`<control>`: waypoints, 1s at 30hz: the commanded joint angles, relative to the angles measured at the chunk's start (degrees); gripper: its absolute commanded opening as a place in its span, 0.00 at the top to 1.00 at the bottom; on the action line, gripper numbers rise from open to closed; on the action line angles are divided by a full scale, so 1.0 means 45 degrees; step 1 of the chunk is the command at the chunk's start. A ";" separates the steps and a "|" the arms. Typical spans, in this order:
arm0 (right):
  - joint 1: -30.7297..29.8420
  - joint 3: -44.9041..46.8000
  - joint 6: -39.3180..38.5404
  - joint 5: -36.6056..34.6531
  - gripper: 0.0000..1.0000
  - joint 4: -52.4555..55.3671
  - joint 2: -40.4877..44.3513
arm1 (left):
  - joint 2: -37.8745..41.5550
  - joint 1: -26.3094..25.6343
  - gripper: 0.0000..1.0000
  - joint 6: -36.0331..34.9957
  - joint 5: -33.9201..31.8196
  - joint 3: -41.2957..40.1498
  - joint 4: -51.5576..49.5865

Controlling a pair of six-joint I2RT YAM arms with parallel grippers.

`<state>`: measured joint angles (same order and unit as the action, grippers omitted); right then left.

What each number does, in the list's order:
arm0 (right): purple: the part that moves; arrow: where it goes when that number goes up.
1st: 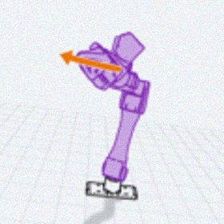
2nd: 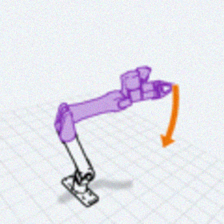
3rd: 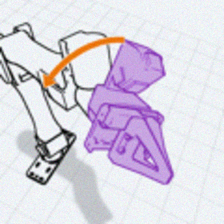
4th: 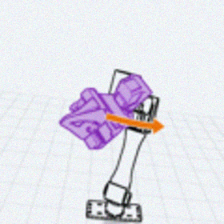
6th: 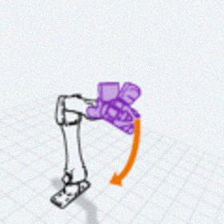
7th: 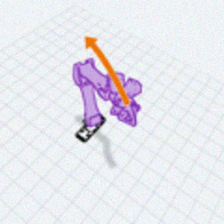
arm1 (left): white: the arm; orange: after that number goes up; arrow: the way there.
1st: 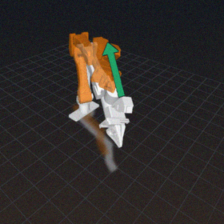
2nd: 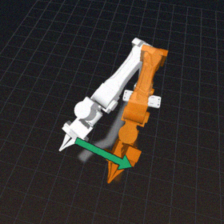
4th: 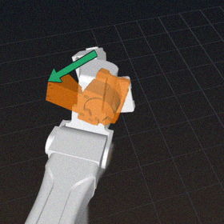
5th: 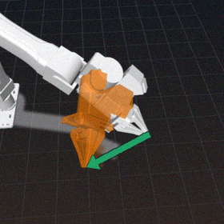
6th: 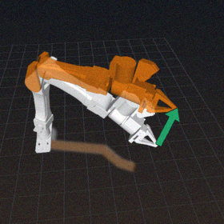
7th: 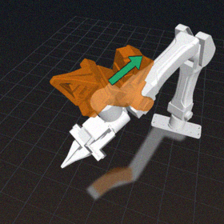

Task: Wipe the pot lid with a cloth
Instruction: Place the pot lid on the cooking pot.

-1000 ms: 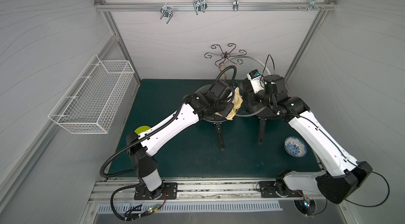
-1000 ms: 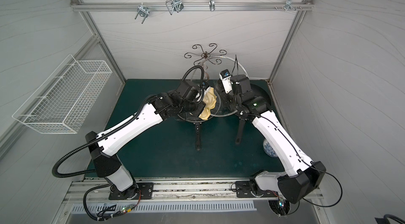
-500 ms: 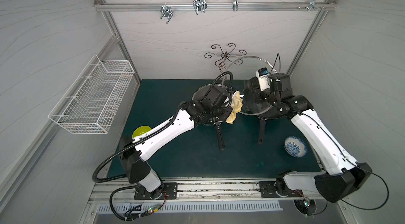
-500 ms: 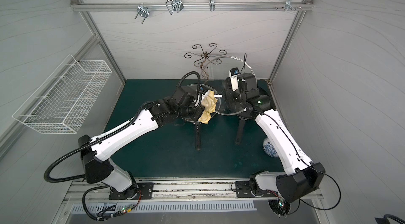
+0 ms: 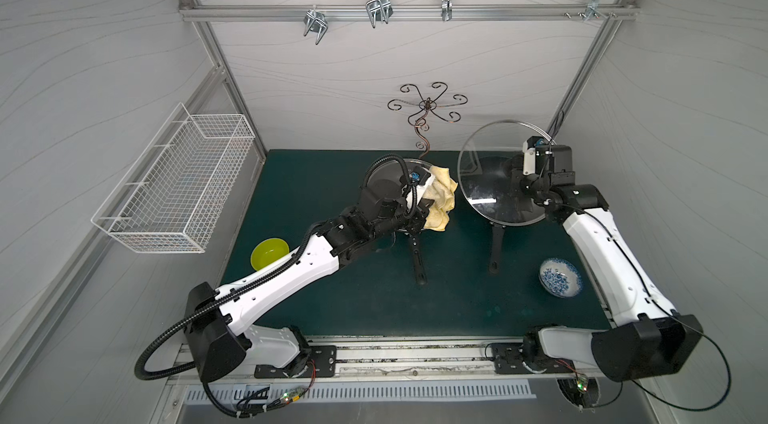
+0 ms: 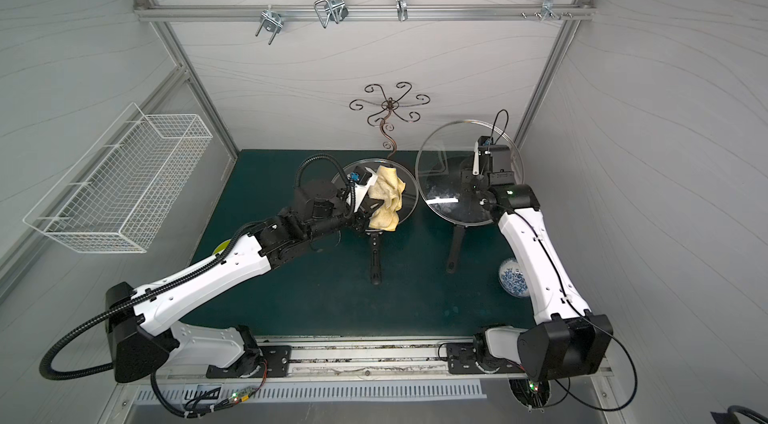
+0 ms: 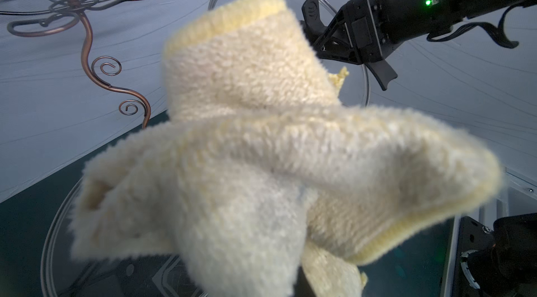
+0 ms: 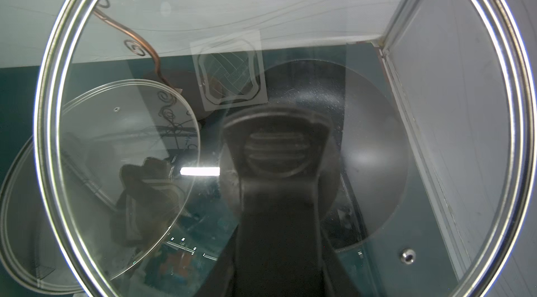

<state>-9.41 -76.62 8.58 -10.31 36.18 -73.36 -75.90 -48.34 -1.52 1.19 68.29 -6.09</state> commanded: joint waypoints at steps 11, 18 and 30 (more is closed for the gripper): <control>0.1383 -0.2082 -0.0044 0.1392 1.00 -0.0580 -0.2752 | 0.0957 0.0277 1.00 -0.0226 0.1436 -0.0937 0.2133; 0.1876 -0.3581 -0.0287 0.1762 1.00 0.0165 -0.4821 | 0.1571 0.0283 1.00 -0.0408 0.1799 -0.1432 0.1674; 0.1989 -0.5460 -0.0619 0.1570 1.00 0.0943 -0.7543 | 0.2295 0.0680 1.00 -0.0912 0.1688 -0.1855 0.1040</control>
<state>-0.67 -97.58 7.09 -2.76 43.16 -107.63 -66.87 -45.80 -4.36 8.01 59.81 -3.18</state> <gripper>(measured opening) 0.342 0.085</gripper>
